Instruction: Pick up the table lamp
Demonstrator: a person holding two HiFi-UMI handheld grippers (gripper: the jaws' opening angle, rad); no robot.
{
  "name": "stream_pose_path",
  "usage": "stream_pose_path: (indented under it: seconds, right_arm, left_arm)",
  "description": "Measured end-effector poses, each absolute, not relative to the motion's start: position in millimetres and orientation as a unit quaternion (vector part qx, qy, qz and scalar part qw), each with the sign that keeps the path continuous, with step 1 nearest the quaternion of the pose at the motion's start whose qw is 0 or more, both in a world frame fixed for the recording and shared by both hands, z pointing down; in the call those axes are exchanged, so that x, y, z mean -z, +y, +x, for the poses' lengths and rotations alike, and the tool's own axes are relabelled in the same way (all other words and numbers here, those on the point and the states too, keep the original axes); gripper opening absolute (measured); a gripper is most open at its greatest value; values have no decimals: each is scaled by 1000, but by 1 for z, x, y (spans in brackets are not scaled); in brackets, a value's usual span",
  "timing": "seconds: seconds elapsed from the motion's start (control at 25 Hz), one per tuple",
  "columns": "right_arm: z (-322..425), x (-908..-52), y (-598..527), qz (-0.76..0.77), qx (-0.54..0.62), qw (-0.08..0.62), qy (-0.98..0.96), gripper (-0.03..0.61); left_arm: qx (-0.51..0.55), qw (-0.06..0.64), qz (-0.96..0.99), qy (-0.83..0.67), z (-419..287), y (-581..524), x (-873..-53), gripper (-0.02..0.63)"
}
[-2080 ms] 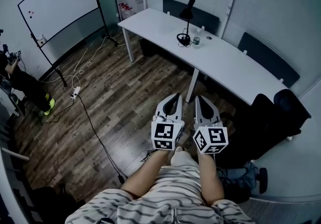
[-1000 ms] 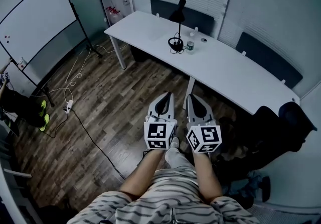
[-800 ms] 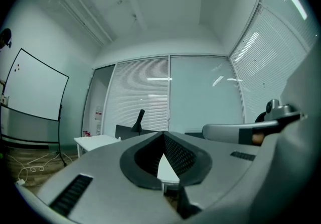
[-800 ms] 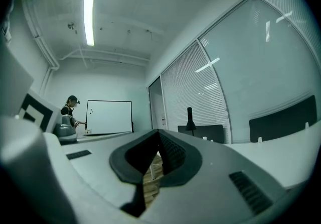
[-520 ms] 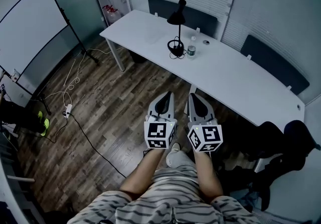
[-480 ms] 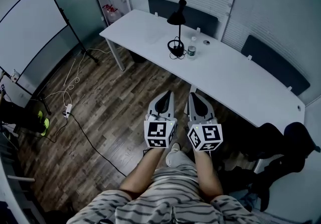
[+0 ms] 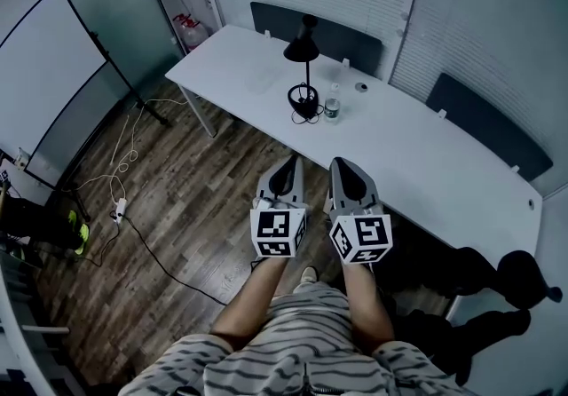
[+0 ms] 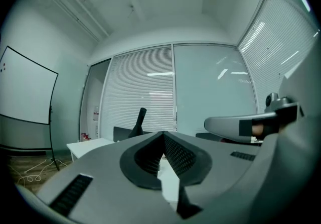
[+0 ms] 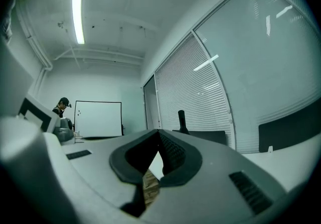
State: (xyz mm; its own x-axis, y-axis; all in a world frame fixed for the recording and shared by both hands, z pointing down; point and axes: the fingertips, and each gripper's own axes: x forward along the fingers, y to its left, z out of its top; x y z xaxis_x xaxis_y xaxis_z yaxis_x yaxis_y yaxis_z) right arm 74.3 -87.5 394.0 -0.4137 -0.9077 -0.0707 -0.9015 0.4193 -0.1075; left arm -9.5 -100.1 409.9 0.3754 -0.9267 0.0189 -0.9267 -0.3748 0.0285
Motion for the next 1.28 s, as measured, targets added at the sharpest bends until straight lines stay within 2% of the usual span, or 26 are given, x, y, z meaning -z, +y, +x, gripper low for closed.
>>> stream_pose_path:
  seconds: [0.72,1.28]
  right_arm:
    - [80,-405,-161,-527,32,50,848,11]
    - [61,-405,-257,-543,25,45,838,11]
  left_arm:
    - [-30,25,824,-565,10,-171,-429,6]
    - [-10,23,842,-539,0,-267,-427,6]
